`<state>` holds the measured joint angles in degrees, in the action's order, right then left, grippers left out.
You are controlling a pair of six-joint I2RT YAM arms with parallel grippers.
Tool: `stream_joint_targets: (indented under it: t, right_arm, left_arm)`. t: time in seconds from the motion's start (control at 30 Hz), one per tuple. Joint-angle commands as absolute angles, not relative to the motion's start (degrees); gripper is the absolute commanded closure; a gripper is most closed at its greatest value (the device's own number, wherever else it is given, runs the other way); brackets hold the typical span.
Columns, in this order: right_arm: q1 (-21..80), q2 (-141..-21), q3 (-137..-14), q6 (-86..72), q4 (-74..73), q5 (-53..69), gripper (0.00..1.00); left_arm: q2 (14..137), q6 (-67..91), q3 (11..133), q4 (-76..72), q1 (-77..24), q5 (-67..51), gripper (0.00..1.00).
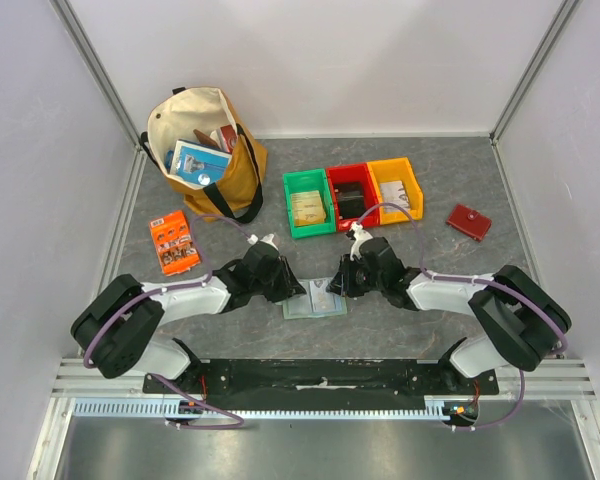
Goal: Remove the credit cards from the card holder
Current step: Remove the credit card from the card holder.
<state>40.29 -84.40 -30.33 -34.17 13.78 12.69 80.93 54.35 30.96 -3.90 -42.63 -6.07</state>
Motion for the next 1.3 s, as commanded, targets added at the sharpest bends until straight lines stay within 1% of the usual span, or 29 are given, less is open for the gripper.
stream_joint_targets:
  t: [0.0,0.13,0.27,0.47,0.7,0.97,1.2,1.27]
  right_arm:
    - [40.0,-85.9,-27.4,-35.2,13.9,13.4,0.76]
    - [39.8,-86.2,-26.8,-35.6,14.7,14.1,0.77]
    - [39.7,-86.3,-26.6,-35.9,14.9,14.5,0.77]
    - [39.3,-86.6,-26.2,-35.9,15.3,14.9,0.78]
    - [38.8,-86.2,-25.7,-36.3,15.7,15.5,0.78]
    - [38.1,-86.5,-25.4,-36.4,16.2,16.1,0.78]
    - [38.1,-86.9,-25.1,-36.7,16.7,16.8,0.78]
    - [38.1,-86.8,-25.0,-36.8,16.7,16.8,0.78]
  left_arm:
    - [78.9,58.4,29.3,-11.1,-43.1,-8.6,0.7]
    - [79.5,59.8,28.3,-13.5,-43.3,-9.1,0.63]
    - [82.3,61.1,27.8,-16.4,-43.3,-10.3,0.6]
    - [86.5,63.6,26.4,-22.1,-43.5,-13.0,0.6]
    - [87.5,64.3,25.0,-24.4,-43.5,-13.3,0.6]
    - [87.6,65.8,23.1,-29.8,-43.5,-14.9,0.7]
    - [89.2,66.5,23.3,-32.6,-43.5,-15.9,0.71]
    - [89.6,66.7,23.3,-33.2,-43.5,-16.3,0.74]
